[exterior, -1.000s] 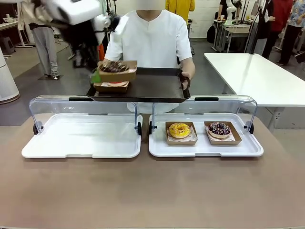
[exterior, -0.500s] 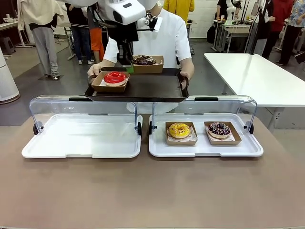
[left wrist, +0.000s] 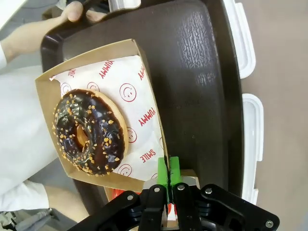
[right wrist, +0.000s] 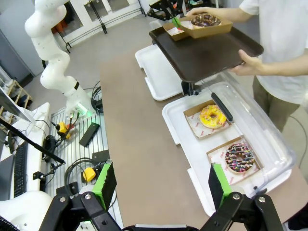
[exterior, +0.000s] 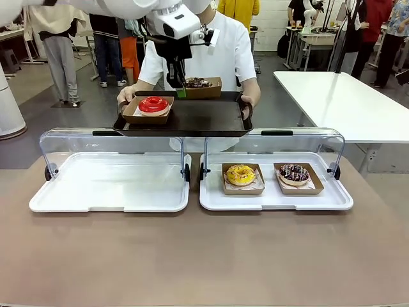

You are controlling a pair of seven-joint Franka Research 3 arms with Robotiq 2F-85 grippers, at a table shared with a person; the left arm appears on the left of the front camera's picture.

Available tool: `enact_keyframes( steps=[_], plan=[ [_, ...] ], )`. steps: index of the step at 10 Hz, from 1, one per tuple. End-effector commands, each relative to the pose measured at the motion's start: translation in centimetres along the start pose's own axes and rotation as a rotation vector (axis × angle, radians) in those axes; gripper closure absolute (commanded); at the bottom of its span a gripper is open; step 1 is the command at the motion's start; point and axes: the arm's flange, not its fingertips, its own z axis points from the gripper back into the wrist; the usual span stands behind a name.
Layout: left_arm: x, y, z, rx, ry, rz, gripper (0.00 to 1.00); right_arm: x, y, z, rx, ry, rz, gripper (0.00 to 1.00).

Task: Provide the desired donut to the person.
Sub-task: Place the picked Paper togo box onto the Handle tray extended by the person.

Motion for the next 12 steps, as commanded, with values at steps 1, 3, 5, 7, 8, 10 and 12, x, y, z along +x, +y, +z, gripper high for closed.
enact_keyframes(
  steps=[1, 3, 5, 7, 8, 10, 12],
  plan=[
    [-0.2, 2.0, -0.4, -0.049, -0.010, -0.023, 0.99, 0.0, 0.0, -0.1, 0.007, -0.007, 0.005, 0.00],
    [-0.8, 2.6, -2.8, -0.076, -0.011, -0.022, 0.99, 0.0, 0.0, -0.1, 0.007, -0.007, 0.005, 0.00],
    [-1.4, 3.3, -4.1, -0.096, -0.028, -0.033, 0.99, 0.0, 0.0, -0.1, 0.007, -0.007, 0.005, 0.00],
    [-1.6, 3.2, -5.0, -0.104, -0.033, -0.043, 0.99, 0.0, 0.0, -0.1, 0.007, -0.007, 0.005, 0.00],
    [-1.6, 3.1, -5.1, -0.103, -0.036, -0.056, 0.95, 0.0, 0.0, -0.1, 0.007, -0.007, 0.005, 0.00],
    [-1.4, 3.1, -4.7, -0.108, -0.045, -0.064, 0.35, 0.0, 0.0, -0.1, 0.007, -0.007, 0.005, 0.00],
    [-1.1, 2.8, -4.2, -0.104, -0.050, -0.067, 0.00, 0.0, 0.0, -0.1, 0.007, -0.007, 0.005, 0.00]
  ],
)
